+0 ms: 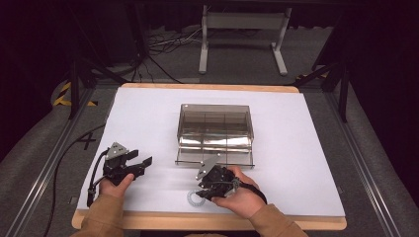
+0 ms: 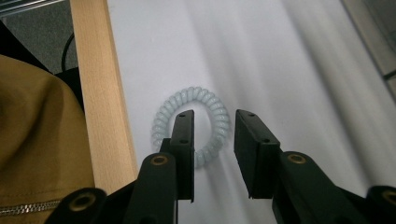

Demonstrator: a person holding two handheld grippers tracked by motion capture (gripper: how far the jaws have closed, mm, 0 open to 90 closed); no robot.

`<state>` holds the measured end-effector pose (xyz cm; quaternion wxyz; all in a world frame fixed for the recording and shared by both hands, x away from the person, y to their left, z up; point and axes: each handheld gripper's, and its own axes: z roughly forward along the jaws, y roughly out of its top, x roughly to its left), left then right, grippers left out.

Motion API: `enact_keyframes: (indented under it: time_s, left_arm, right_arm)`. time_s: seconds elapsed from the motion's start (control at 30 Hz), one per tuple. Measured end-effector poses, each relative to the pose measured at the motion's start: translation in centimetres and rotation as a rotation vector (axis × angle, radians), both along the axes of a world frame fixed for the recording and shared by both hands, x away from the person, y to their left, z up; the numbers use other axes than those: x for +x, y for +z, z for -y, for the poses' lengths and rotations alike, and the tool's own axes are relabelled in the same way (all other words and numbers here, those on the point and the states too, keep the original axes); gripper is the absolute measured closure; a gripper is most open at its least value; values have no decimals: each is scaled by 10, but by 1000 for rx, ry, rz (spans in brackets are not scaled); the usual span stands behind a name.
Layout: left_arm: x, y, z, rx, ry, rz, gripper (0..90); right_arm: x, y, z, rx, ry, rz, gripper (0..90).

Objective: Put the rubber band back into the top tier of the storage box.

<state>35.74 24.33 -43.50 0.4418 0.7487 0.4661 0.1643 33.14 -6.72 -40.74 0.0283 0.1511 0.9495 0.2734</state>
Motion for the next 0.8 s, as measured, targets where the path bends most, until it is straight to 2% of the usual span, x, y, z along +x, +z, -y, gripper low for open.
enact_keyframes:
  time_s: [0.3, 0.57, 0.8]
  left_arm:
    - [0, 0, 0, 1, -1, 0, 364]
    - [0, 0, 0, 2, -2, 1, 364]
    - [0, 0, 0, 2, -3, 1, 363]
  right_arm:
    - [3, -10, -4, -5, -11, -5, 701]
    - [3, -15, -5, -35, -17, 6, 718]
    - [3, -17, -10, -59, -23, 6, 770]
